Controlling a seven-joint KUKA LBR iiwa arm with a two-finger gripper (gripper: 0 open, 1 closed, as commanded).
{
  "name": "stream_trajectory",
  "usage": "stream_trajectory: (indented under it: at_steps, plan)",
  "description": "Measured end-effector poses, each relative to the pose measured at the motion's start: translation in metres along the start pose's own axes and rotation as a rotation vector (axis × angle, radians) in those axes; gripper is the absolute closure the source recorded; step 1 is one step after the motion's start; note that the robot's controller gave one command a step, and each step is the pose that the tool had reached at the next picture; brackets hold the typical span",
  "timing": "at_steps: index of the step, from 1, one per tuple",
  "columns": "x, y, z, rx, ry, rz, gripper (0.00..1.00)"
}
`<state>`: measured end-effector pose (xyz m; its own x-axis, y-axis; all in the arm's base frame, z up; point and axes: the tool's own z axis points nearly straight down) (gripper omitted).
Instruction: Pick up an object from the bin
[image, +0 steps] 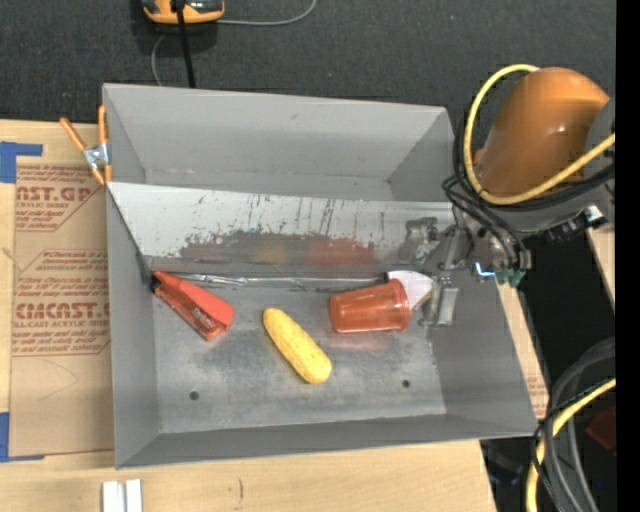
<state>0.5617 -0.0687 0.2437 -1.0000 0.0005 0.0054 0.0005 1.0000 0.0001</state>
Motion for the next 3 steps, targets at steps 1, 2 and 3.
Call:
stream_trajectory:
  at_steps: [1,2,3]
  plan:
    - [-0.001,0.000,-0.005,0.001,-0.008,-0.001,0.00]
    - [-0.005,0.004,0.037,0.002,-0.015,-0.045,0.00]
    - [-0.013,0.005,0.092,0.000,-0.012,0.033,0.00]
